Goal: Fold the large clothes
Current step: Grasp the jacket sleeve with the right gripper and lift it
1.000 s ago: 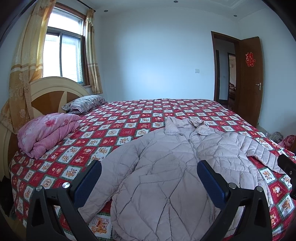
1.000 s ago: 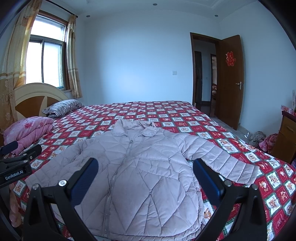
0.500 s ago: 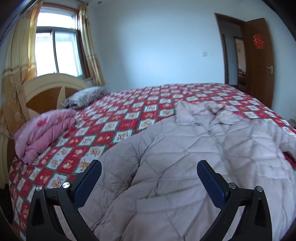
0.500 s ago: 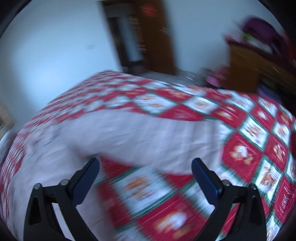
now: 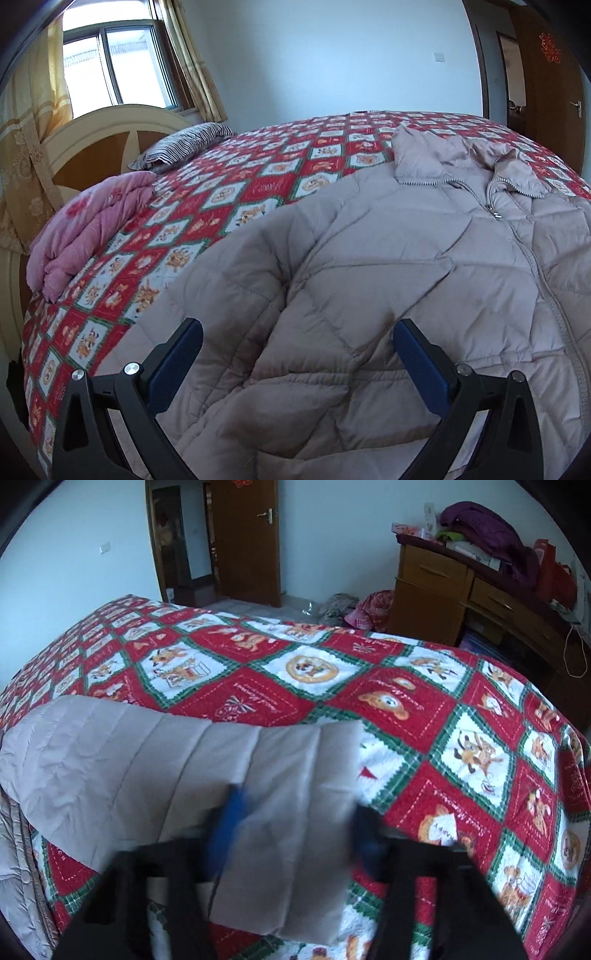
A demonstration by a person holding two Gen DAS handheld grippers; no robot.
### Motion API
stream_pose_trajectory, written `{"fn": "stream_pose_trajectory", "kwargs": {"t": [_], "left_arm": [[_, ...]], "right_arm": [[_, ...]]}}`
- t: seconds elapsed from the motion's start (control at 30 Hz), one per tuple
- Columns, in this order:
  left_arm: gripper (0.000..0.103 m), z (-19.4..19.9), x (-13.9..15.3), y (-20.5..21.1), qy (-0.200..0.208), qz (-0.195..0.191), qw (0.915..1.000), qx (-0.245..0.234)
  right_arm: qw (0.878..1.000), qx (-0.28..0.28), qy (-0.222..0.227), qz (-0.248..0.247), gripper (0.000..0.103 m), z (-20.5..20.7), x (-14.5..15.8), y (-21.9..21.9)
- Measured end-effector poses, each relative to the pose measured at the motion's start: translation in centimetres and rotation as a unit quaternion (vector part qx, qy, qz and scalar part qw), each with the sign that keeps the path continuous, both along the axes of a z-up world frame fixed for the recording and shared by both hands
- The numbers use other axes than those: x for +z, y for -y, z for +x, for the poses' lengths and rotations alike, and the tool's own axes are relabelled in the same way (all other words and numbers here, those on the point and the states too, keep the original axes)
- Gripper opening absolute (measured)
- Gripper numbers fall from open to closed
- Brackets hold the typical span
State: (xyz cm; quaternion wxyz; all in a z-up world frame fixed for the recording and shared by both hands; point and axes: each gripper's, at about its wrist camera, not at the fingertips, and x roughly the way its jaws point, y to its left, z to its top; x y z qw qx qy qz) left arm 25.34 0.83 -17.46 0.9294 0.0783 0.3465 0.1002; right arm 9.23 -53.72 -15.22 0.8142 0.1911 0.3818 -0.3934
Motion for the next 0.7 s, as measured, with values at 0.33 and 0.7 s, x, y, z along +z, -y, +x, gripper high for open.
{"fn": "stream_pose_trajectory", "kwargs": {"t": [0.33, 0.7], "left_arm": [[0.102, -0.4, 1.7, -1.5, -0.001, -0.015, 0.9998, -0.008], [0.102, -0.5, 4.3, -4.3, 0.012, -0.015, 0.9998, -0.002]], "right_arm": [[0.997, 0.061, 0.049, -0.014, 0.009, 1.2, 2.7, -1.5], [0.968, 0.2, 0.108, -0.103, 0.008, 6.4, 12.2, -11.9]]}}
